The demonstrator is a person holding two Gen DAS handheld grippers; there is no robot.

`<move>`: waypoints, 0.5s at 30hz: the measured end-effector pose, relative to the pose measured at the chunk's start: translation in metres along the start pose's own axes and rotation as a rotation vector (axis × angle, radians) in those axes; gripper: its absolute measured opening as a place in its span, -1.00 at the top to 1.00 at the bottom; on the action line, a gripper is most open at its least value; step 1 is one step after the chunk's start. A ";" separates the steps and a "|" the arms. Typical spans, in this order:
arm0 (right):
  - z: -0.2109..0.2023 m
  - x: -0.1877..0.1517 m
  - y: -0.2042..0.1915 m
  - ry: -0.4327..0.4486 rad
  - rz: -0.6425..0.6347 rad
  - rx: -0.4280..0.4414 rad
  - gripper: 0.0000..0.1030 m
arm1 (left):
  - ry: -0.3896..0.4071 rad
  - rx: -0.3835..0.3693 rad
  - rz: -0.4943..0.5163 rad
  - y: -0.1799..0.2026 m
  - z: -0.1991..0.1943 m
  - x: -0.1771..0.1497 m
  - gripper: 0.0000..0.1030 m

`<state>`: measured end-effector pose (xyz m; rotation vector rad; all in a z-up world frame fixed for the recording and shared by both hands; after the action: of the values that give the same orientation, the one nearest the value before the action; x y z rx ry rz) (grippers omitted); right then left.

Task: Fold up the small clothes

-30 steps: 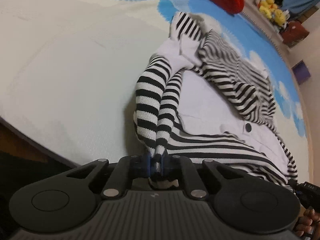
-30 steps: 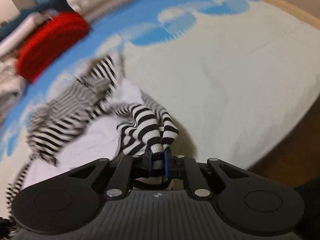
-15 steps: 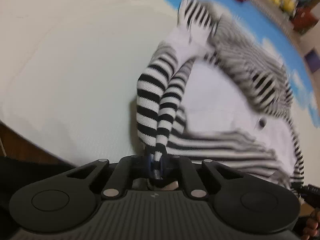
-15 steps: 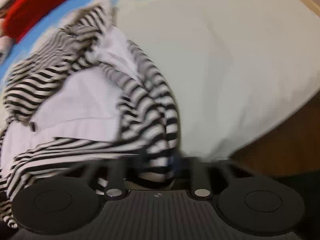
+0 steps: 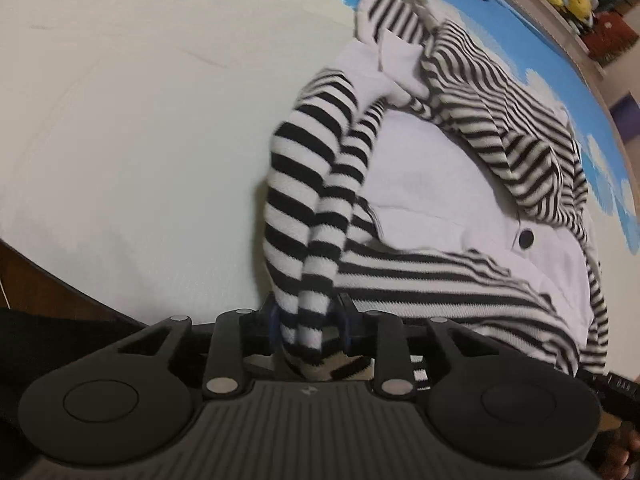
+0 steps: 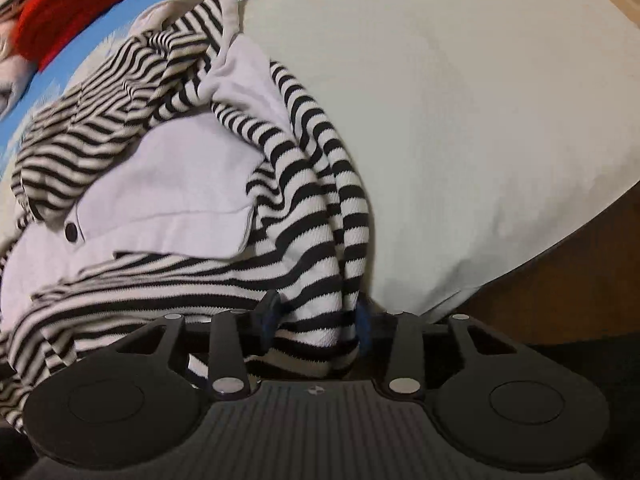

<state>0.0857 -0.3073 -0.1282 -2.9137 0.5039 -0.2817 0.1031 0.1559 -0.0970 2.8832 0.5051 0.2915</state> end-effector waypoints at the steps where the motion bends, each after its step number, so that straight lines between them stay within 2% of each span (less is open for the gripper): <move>1: 0.000 -0.001 -0.002 0.001 -0.005 -0.005 0.20 | 0.007 0.006 0.016 0.002 0.000 -0.001 0.56; 2: -0.001 -0.001 -0.003 0.004 -0.009 -0.007 0.25 | 0.019 0.010 0.032 0.004 -0.001 -0.001 0.80; 3: -0.002 -0.002 -0.004 0.017 -0.013 -0.006 0.56 | 0.040 0.015 0.049 0.008 -0.004 -0.002 0.83; 4: -0.006 -0.003 -0.003 0.035 -0.017 0.004 0.70 | 0.061 0.021 0.062 0.010 -0.007 -0.003 0.84; 6: -0.018 -0.001 -0.001 0.086 -0.017 0.028 0.73 | 0.092 0.026 0.068 0.011 -0.013 -0.003 0.84; 9: -0.023 0.002 -0.003 0.117 -0.027 0.025 0.70 | 0.079 0.009 0.027 0.007 -0.012 -0.001 0.79; 10: -0.021 0.002 -0.002 0.107 -0.022 0.022 0.60 | 0.063 0.009 0.012 0.005 -0.009 0.000 0.79; 12: -0.012 0.001 0.000 0.057 -0.016 0.004 0.53 | 0.019 0.008 0.000 0.002 -0.002 0.000 0.55; 13: -0.007 -0.001 0.000 0.031 -0.021 -0.006 0.38 | -0.001 0.013 -0.008 0.000 0.001 -0.001 0.51; 15: -0.002 -0.004 -0.002 0.004 -0.042 -0.027 0.26 | -0.009 0.012 -0.022 -0.003 0.003 -0.002 0.50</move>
<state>0.0824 -0.3042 -0.1267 -2.9535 0.4511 -0.2883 0.1011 0.1577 -0.1007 2.8873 0.5381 0.2730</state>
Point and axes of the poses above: each gripper's, at about its wrist camera, not at the fingertips, and z roughly the way its jaws point, y to its right, x to its top, the point moved 3 cm from there along z, roughly the way its jaws point, and after that the axes turned 8 degrees about -y, right-handed, at the moved point
